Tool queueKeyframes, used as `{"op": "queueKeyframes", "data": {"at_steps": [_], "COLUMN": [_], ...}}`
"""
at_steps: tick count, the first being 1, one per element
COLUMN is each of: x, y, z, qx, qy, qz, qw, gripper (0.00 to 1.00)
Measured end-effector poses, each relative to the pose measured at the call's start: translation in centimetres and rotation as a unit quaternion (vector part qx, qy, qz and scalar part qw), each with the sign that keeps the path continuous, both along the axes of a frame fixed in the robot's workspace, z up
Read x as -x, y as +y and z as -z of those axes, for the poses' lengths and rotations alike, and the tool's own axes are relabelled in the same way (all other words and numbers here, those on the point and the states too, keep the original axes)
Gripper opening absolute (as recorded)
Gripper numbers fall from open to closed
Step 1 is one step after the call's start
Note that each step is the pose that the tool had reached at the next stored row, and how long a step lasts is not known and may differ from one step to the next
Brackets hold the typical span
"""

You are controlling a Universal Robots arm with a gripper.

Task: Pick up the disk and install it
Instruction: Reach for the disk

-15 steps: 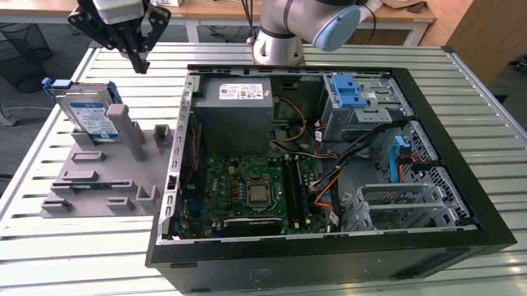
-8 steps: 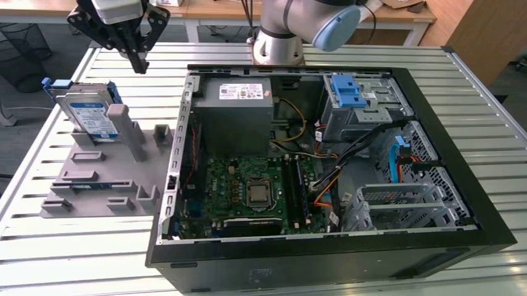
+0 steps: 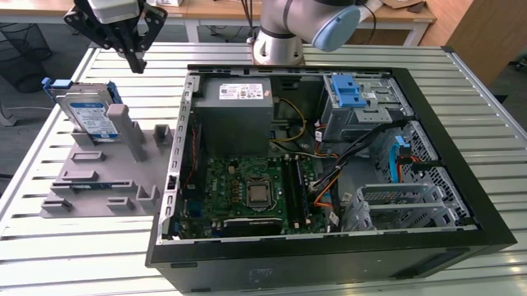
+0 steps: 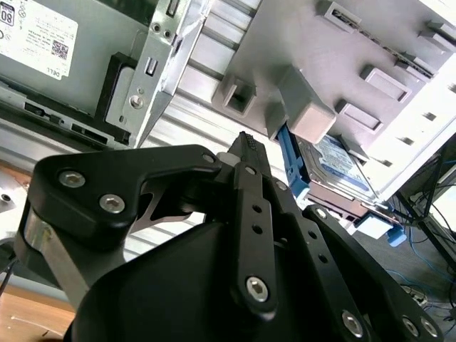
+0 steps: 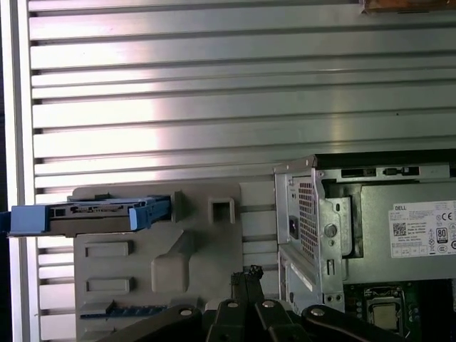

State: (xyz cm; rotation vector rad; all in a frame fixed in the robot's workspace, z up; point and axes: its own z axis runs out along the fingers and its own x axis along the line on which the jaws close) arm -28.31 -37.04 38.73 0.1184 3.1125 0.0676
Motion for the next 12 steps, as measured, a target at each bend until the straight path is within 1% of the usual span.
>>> {"op": "queueKeyframes", "data": {"at_steps": [3, 5, 8, 12], "x": [0.89, 1.50, 2.39, 2.57], "y": [0.64, 0.92, 1.05, 1.07], "z": [0.02, 0.05, 0.13, 0.15], "qx": [0.0000, 0.0001, 0.0001, 0.0000], "qy": [0.0000, 0.0001, 0.0001, 0.0000], "qz": [0.000, 0.000, 0.000, 0.000], "qw": [1.0000, 1.0000, 1.0000, 1.0000], "gripper": [0.11, 0.11, 0.11, 0.11]}}
